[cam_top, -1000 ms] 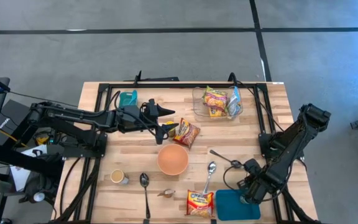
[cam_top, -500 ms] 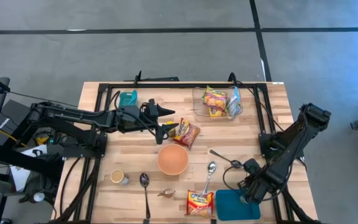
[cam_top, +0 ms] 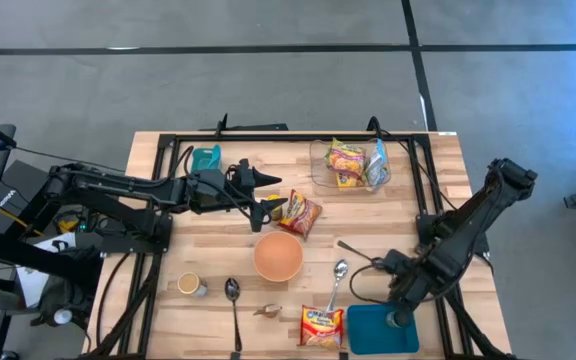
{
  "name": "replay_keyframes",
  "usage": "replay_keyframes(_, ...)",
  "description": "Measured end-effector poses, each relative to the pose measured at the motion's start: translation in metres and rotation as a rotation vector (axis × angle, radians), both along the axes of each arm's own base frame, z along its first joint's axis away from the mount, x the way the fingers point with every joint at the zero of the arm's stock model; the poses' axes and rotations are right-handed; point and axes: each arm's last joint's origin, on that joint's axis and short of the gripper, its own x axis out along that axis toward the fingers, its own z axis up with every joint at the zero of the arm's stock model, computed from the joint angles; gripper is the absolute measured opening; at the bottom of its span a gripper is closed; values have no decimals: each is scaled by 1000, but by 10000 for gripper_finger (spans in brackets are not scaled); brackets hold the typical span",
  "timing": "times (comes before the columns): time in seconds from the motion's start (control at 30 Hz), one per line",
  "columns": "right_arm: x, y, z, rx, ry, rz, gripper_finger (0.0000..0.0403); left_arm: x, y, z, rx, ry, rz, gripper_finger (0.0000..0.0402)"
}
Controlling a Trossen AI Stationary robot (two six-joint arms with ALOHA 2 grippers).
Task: Pick & Place Food Item
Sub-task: Put the dark green seasoning can into the dark blue bin
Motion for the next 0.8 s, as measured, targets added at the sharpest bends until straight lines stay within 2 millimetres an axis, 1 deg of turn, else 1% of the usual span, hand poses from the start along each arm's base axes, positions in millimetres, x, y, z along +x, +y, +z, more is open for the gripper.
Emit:
replay_keyframes(0.1, 3, -3, 3, -15, -22, 95, 120, 0, 0, 0, 0, 0, 0, 271)
replay_keyframes(0.23, 7, -6, 4, -20, -27, 178, 117, 0, 0, 0, 0, 0, 0, 271)
replay_keyframes(0.4, 13, -12, 4, -25, -30, 242, 118, 0, 0, 0, 0, 0, 0, 271)
replay_keyframes(0.47, 17, -14, 7, -22, -39, 255, 117, 0, 0, 0, 0, 0, 0, 271)
replay_keyframes(0.6, 28, -15, 26, 12, -104, 269, 118, 0, 0, 0, 0, 0, 0, 271)
replay_keyframes(0.8, 45, -9, 68, 111, -285, 258, 118, 0, 0, 0, 0, 0, 0, 271)
